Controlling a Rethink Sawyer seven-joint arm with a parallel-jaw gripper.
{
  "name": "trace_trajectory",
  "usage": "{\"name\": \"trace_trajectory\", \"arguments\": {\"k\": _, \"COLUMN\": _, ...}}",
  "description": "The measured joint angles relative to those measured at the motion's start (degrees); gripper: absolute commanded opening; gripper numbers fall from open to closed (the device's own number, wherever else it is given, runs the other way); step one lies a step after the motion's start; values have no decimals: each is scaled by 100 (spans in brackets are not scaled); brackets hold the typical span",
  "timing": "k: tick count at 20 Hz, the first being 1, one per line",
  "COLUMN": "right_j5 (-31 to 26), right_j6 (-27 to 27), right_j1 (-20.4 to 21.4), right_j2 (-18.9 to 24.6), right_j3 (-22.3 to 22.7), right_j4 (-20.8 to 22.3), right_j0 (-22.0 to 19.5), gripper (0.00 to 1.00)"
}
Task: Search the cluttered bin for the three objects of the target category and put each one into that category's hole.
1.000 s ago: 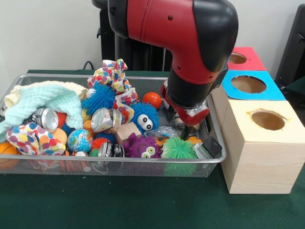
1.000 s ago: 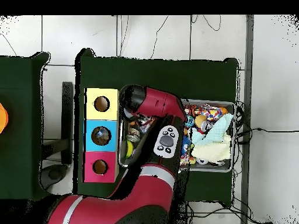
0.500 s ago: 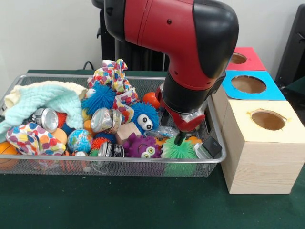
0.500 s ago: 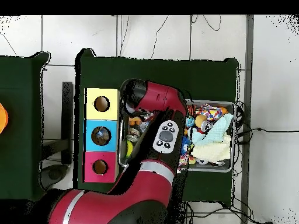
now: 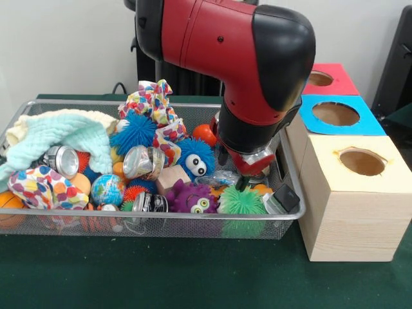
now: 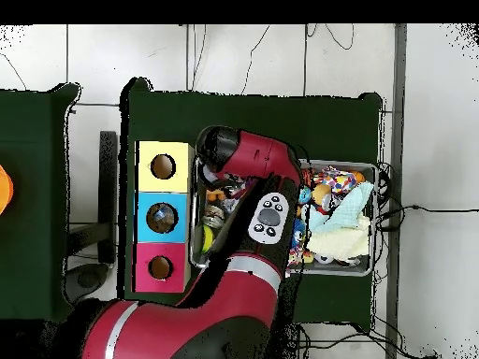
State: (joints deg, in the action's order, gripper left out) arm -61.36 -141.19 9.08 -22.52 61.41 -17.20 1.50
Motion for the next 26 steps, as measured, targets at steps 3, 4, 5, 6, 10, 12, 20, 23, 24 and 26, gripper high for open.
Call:
{"name": "trace_trajectory", "arguments": {"k": 3, "right_j5": 0, "right_j6": 0, "right_j1": 0, "right_j2": 0, "right_j3": 71, "right_j4": -41, "right_j0": 0, "gripper": 100}}
{"name": "trace_trajectory", "arguments": {"k": 4, "right_j5": 0, "right_j6": 0, "right_j1": 0, "right_j2": 0, "right_j3": 106, "right_j4": -48, "right_j0": -1, "gripper": 100}}
{"name": "trace_trajectory", "arguments": {"k": 5, "right_j5": 0, "right_j6": 0, "right_j1": -2, "right_j2": 0, "right_j3": 134, "right_j4": -50, "right_j0": -1, "gripper": 100}}
{"name": "trace_trajectory", "arguments": {"k": 6, "right_j5": 0, "right_j6": 0, "right_j1": -4, "right_j2": 0, "right_j3": 163, "right_j4": -52, "right_j0": -2, "gripper": 100}}
{"name": "trace_trajectory", "arguments": {"k": 10, "right_j5": 1, "right_j6": 0, "right_j1": -8, "right_j2": -2, "right_j3": 266, "right_j4": -52, "right_j0": -13, "gripper": 100}}
{"name": "trace_trajectory", "arguments": {"k": 12, "right_j5": 0, "right_j6": 0, "right_j1": -10, "right_j2": -2, "right_j3": 334, "right_j4": -52, "right_j0": -28, "gripper": 100}}
{"name": "trace_trajectory", "arguments": {"k": 20, "right_j5": 1, "right_j6": 0, "right_j1": -17, "right_j2": -2, "right_j3": 589, "right_j4": -51, "right_j0": -165, "gripper": 100}}
{"name": "trace_trajectory", "arguments": {"k": 23, "right_j5": 2, "right_j6": 0, "right_j1": -42, "right_j2": -2, "right_j3": 652, "right_j4": -52, "right_j0": -233, "gripper": 100}}
{"name": "trace_trajectory", "arguments": {"k": 24, "right_j5": 4, "right_j6": 0, "right_j1": -58, "right_j2": -4, "right_j3": 653, "right_j4": -52, "right_j0": -247, "gripper": 100}}
{"name": "trace_trajectory", "arguments": {"k": 26, "right_j5": 25, "right_j6": 0, "right_j1": -93, "right_j2": -4, "right_j3": 654, "right_j4": -52, "right_j0": -261, "gripper": 100}}
